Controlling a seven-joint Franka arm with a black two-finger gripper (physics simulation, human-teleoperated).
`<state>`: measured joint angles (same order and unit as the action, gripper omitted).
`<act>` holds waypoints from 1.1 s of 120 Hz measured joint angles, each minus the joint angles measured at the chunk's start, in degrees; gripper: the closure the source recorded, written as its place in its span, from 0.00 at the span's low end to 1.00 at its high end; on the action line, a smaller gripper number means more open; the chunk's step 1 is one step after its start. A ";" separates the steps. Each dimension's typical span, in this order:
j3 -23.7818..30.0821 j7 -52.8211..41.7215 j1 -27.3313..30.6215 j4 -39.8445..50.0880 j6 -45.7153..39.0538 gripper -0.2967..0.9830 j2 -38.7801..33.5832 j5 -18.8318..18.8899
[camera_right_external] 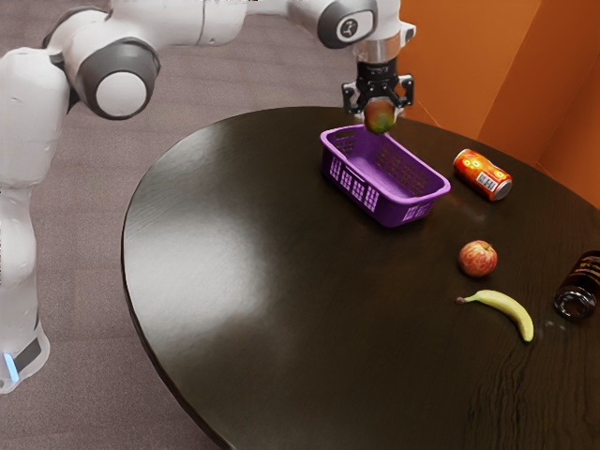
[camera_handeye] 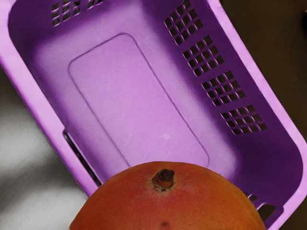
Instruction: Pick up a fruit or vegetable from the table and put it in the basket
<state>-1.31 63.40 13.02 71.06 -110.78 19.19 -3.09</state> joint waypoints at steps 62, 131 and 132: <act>2.76 -2.29 5.06 -9.09 -2.01 0.53 10.51 -0.25; 1.68 -1.41 4.34 2.54 -3.46 0.24 -0.86 -5.44; 1.70 -0.62 3.70 4.09 -3.44 0.24 -2.34 -5.38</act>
<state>0.39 62.78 16.73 75.15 -114.21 16.85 -8.46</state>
